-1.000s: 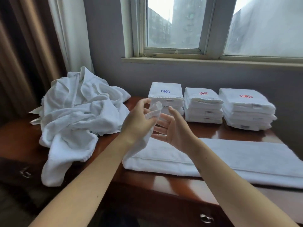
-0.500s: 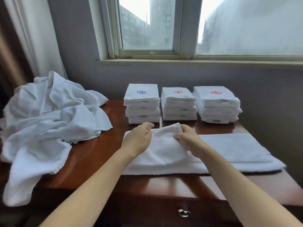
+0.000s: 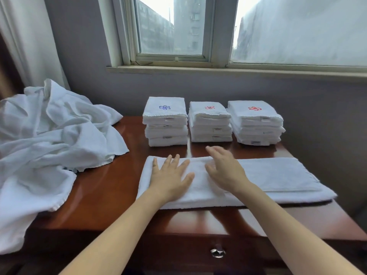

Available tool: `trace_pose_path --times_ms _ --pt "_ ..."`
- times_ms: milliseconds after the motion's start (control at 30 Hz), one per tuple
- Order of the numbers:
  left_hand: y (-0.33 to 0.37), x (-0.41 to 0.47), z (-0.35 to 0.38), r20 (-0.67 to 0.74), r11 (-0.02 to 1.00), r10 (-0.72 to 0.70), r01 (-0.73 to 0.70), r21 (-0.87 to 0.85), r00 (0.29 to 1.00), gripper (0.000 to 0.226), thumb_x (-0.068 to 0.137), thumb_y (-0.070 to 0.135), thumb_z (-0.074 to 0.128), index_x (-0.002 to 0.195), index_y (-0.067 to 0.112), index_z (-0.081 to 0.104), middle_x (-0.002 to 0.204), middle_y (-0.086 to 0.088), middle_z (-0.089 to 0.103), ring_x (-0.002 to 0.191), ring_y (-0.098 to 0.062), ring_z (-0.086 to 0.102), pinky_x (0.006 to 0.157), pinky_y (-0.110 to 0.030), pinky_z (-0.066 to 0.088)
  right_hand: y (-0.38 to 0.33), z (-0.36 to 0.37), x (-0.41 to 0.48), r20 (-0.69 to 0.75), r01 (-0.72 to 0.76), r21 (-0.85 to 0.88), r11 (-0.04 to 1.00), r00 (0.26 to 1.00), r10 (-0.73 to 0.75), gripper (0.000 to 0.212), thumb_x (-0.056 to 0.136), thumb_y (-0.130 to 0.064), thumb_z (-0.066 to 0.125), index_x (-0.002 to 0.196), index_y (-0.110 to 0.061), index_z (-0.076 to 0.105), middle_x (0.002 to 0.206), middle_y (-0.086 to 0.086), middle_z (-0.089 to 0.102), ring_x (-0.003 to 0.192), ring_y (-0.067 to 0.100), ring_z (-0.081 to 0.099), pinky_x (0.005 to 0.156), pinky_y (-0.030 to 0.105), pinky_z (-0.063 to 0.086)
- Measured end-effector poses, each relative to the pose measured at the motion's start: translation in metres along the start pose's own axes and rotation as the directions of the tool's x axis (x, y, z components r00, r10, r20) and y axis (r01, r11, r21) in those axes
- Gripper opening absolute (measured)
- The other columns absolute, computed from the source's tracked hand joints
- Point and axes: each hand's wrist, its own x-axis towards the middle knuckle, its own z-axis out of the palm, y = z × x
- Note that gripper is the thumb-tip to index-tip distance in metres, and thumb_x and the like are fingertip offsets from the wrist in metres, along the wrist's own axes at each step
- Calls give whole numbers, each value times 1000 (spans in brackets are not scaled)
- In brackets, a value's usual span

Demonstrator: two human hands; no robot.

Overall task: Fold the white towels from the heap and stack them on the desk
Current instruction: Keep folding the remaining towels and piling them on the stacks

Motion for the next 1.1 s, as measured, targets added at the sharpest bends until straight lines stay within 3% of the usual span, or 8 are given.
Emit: trace_pose_path --times_ms 67,133,233,633,800,867,1000,1100 --pt "-3 1 0 -12 1000 -1 2 12 1000 62 97 61 14 155 40 8 166 3 -1 152 -16 -7 117 -57 -14 -1 8 -5 142 59 4 998 988 -59 56 101 -37 43 153 -19 30 161 -1 24 149 15 16 120 39 17" --pt "-10 1 -1 -17 1000 -3 3 18 1000 62 97 62 15 155 41 7 166 4 0 152 -16 -6 117 -57 -13 0 17 -11 244 63 -17 998 968 -57 59 104 -45 32 155 -19 23 164 -2 12 151 12 5 123 40 3" --pt "-25 0 -3 -18 1000 -13 13 22 1000 64 96 64 14 155 42 7 166 5 0 152 -15 -6 118 -57 -11 -6 30 -12 250 72 -37 997 966 -61 63 103 -50 24 158 -21 11 165 -4 1 151 8 -3 121 36 -5" --pt "-105 -29 -16 -19 996 -83 83 23 996 58 100 58 17 155 43 8 166 7 0 152 -13 -5 119 -53 -11 -83 75 10 244 134 14 991 960 -134 63 103 -48 21 157 -19 8 165 -2 0 151 10 -4 121 36 -6" --pt "-66 -18 -17 -10 999 -13 12 -50 1000 57 102 54 21 156 36 15 166 5 2 152 -13 -3 121 -49 -6 -58 55 16 251 142 115 983 954 -167 51 106 -35 27 154 -18 27 163 -4 20 149 8 13 118 27 6" --pt "-45 -10 -16 -7 999 36 -36 -37 999 56 103 53 20 156 35 16 166 4 2 152 -15 -3 122 -49 -3 -36 47 15 216 124 44 991 968 -131 47 106 -32 28 151 -18 33 160 -2 28 148 11 18 118 29 9" --pt "0 9 -10 9 992 123 -123 14 992 55 103 52 20 154 33 22 166 1 4 152 -17 -3 121 -50 -4 18 28 6 197 37 -100 994 980 -16 50 105 -35 25 154 -21 27 163 -2 19 150 13 11 120 34 4" --pt "36 25 -5 9 982 186 -186 -6 982 55 102 54 22 153 31 27 165 -1 7 152 -18 0 122 -49 -4 52 9 0 163 -44 -155 987 984 70 50 105 -36 26 152 -21 29 162 -1 22 150 16 14 120 39 7"
